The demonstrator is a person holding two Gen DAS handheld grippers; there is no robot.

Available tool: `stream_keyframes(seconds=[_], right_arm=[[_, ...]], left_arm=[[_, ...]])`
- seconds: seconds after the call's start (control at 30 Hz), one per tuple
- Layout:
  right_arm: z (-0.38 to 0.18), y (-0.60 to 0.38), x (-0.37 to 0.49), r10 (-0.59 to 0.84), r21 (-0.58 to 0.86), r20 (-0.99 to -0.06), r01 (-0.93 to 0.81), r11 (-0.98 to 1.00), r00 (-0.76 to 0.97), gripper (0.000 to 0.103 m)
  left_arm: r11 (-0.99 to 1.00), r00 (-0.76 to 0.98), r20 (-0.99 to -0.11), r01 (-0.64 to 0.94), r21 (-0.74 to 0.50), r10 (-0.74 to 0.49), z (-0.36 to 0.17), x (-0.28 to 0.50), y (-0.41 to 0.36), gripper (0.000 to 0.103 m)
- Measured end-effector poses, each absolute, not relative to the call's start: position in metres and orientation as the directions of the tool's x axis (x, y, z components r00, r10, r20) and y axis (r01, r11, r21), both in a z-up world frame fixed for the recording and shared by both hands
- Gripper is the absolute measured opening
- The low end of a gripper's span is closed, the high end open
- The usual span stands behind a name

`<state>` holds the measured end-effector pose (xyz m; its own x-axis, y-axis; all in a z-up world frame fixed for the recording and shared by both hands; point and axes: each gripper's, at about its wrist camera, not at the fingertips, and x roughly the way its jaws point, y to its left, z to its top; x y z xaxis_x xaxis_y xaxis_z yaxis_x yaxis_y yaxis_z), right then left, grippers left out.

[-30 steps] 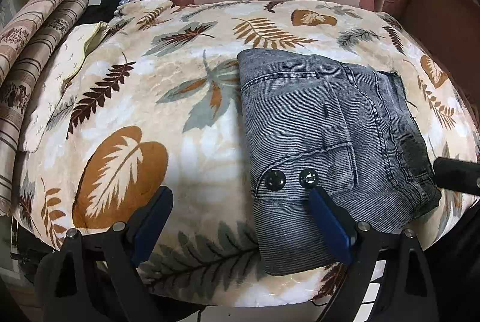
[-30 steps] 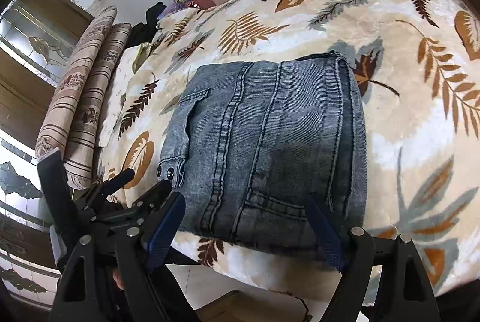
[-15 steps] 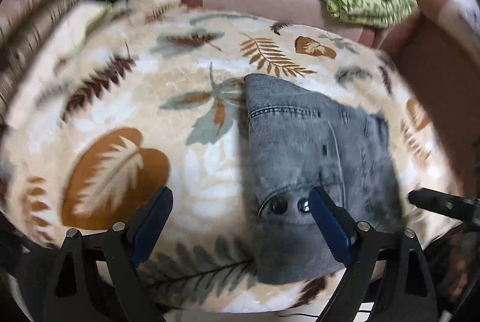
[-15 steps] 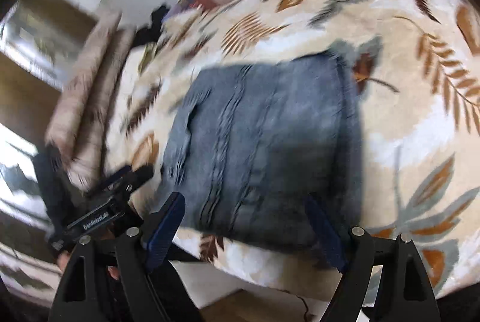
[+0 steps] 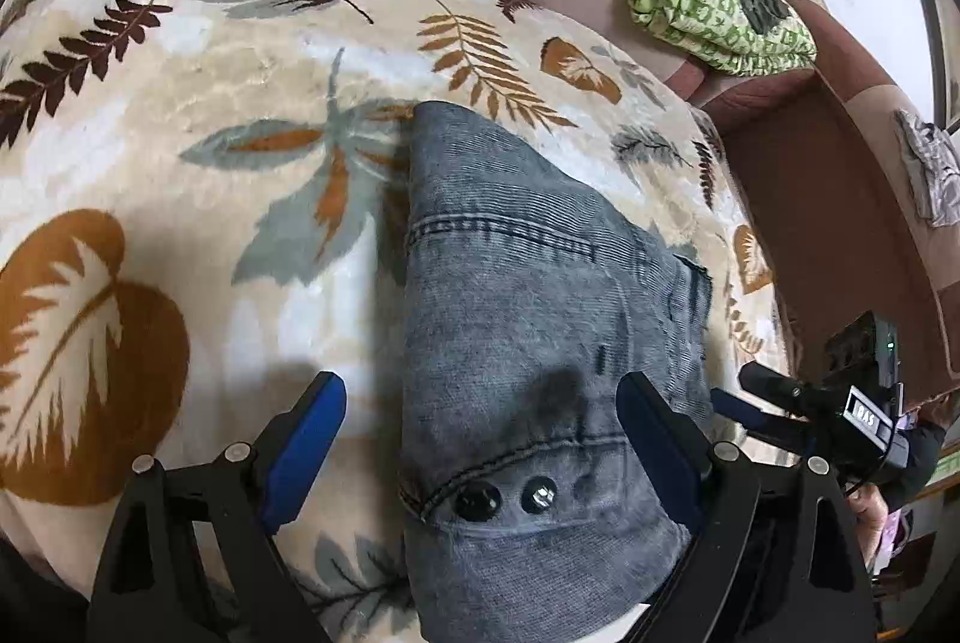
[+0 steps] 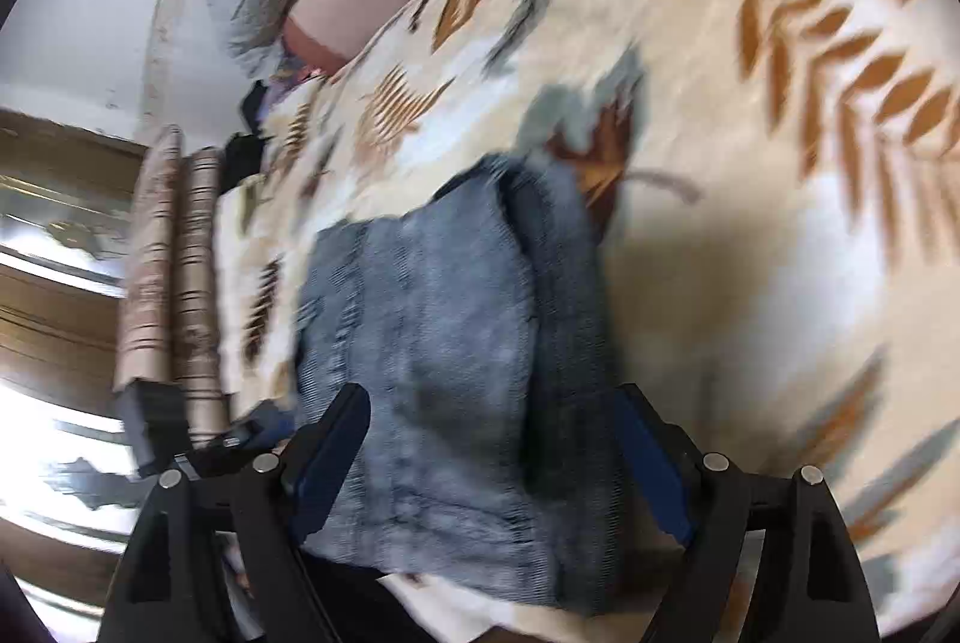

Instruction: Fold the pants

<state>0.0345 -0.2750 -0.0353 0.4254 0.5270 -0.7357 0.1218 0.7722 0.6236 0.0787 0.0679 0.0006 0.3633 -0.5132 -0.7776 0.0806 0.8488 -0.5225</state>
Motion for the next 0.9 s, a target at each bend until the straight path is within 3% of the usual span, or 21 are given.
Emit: stream_keyframes(seconds=[0.23,0.27,0.33,0.43,0.53,0.57,0.6,0.63,0.7,0.9], right_arm=[[-0.054,-0.262,0.048,0.609,0.683,-0.705,0.114,0.722,0.365,0.084],[-0.051,-0.266,0.046,0.647,0.722,-0.668,0.109,0.683,0.369,0.083],[-0.045,-0.269,0.043,0.677,0.755,-0.630,0.095,0.649,0.382,0.081],[-0.061,-0.276,0.050,0.579,0.659,-0.734,0.164,0.734,0.356,0.079],[-0.063,-0.278,0.049,0.612,0.695,-0.701,0.158,0.701,0.367,0.080],[-0.062,-0.274,0.050,0.617,0.696,-0.698,0.143,0.704,0.362,0.076],[-0.062,-0.271,0.048,0.613,0.688,-0.704,0.132,0.713,0.359,0.053],[-0.061,-0.265,0.047,0.603,0.671,-0.718,0.114,0.733,0.347,0.041],[-0.056,-0.255,0.044,0.575,0.631,-0.746,0.081,0.772,0.337,0.027],[-0.008,-0.242,0.038,0.509,0.555,-0.748,-0.020,0.832,0.425,0.017]], left_arm=[[0.844,0.342,-0.783,0.066,-0.532,-0.520,-0.013,0.084,0.064,0.091],[0.842,0.344,-0.780,0.067,-0.535,-0.523,-0.012,0.083,0.064,0.088],[0.835,0.332,-0.778,0.056,-0.548,-0.533,-0.014,0.082,0.064,0.070],[0.844,0.336,-0.787,0.048,-0.534,-0.517,-0.017,0.083,0.063,0.059],[0.861,0.338,-0.802,0.056,-0.505,-0.492,-0.016,0.083,0.061,0.042],[0.871,0.341,-0.809,0.066,-0.487,-0.478,-0.014,0.083,0.058,0.041],[0.877,0.344,-0.813,0.076,-0.475,-0.470,-0.013,0.083,0.057,0.036],[0.887,0.353,-0.819,0.089,-0.453,-0.453,-0.010,0.081,0.055,0.028],[0.908,0.379,-0.826,0.133,-0.397,-0.417,0.001,0.076,0.047,0.020],[0.943,0.515,-0.792,0.219,-0.249,-0.329,0.048,0.070,0.037,0.018]])
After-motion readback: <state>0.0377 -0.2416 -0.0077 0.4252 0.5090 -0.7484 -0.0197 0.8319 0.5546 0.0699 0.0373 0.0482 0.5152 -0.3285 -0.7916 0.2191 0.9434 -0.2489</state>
